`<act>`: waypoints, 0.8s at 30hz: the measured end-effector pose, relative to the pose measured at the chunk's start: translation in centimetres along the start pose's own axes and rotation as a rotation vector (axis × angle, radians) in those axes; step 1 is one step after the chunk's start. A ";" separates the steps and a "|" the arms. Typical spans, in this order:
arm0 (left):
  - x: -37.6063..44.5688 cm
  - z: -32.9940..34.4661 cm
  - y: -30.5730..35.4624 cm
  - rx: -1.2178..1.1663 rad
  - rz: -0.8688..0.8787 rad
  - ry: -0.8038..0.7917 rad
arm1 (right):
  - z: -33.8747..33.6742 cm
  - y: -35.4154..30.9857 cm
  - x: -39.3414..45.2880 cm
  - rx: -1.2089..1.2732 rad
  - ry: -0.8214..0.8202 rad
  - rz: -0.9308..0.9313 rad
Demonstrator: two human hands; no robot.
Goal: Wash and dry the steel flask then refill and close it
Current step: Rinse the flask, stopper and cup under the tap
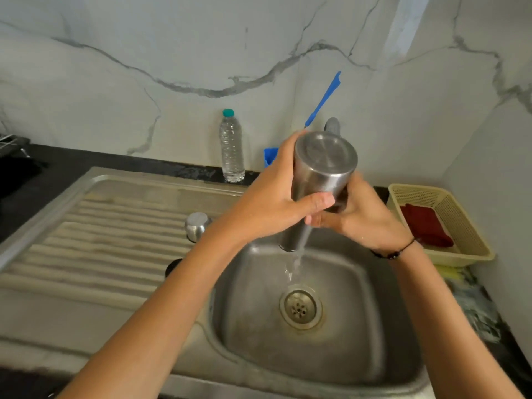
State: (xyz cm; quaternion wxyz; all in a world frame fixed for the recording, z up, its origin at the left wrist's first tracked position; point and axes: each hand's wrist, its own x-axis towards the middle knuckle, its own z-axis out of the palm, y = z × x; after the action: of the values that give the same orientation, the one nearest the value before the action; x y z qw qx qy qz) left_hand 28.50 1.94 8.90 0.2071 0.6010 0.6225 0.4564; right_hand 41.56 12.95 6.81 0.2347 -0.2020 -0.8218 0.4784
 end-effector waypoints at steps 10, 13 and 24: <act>-8.8 2.1 -4.8 0.048 -0.234 0.271 | 7.1 1.7 -2.4 -0.327 -0.042 -0.091; -10.5 1.6 -5.3 0.001 -0.322 0.267 | 8.4 1.4 -2.7 -0.377 -0.188 -0.044; -15.4 -4.4 -0.2 0.026 -0.278 0.674 | 11.4 -8.1 -0.3 -0.434 -0.279 -0.355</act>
State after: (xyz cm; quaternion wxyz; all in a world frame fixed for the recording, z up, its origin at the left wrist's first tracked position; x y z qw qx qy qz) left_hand 27.77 -13.92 6.42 0.0426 0.3290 0.7372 0.5887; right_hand 34.38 1.18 8.94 0.1507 -0.0332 -0.9514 0.2665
